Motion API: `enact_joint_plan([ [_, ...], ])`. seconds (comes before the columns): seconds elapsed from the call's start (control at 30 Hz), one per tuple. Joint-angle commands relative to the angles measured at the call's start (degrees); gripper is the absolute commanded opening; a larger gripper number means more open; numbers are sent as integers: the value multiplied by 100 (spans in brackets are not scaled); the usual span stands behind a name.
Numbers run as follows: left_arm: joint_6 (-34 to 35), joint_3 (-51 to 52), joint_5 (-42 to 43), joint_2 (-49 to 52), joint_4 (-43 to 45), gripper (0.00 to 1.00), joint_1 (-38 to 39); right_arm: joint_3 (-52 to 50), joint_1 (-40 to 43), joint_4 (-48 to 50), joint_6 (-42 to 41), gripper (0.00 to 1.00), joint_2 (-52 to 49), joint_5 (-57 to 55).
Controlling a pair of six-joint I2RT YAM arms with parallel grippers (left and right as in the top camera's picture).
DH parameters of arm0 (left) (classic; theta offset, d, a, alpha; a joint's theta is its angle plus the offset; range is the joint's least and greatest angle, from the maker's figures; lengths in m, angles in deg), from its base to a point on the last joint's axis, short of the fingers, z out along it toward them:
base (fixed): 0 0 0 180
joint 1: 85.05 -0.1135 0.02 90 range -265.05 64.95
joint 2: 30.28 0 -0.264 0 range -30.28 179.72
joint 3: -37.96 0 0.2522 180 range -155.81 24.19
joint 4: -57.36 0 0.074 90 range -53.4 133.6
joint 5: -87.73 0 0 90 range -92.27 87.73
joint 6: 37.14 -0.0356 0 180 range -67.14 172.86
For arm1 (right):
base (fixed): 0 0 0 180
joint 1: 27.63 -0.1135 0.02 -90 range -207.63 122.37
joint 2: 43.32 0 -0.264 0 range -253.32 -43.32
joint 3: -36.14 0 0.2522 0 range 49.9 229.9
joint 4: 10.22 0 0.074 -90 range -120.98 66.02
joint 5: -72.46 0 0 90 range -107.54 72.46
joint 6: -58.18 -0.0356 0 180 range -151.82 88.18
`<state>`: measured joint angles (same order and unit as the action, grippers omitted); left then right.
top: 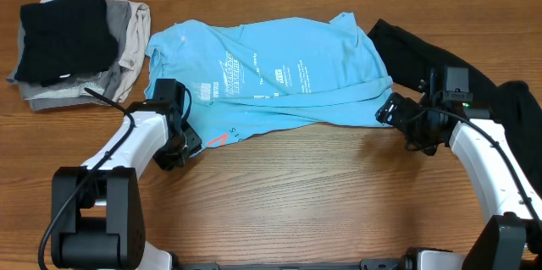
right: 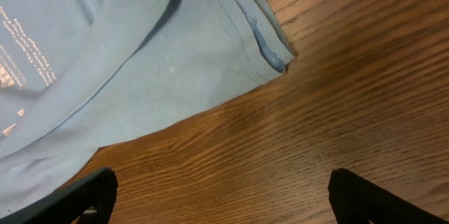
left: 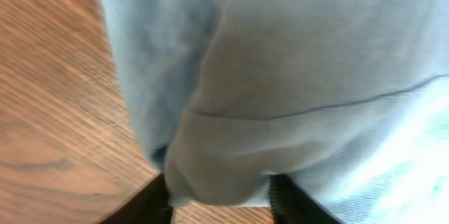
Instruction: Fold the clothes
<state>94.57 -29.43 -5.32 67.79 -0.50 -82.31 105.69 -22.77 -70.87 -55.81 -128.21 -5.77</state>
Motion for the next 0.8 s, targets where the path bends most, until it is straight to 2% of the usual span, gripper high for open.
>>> enact_joint_plan([
  [0.0, -13, 140, -55, 319, 22, 34, -15, -35, 4, -31, -26, 100, -13, -13],
  [0.23, -363, 140, -52, 319, 50, 4, -15, -35, 4, -149, -26, 100, -13, -13],
  [0.53, -446, 140, -50, 319, 68, 4, -15, -46, 4, -164, -26, 100, -13, -13],
  [0.77, -446, 140, -50, 319, 87, 4, -15, -450, 4, 96, -103, 100, -13, -9],
])
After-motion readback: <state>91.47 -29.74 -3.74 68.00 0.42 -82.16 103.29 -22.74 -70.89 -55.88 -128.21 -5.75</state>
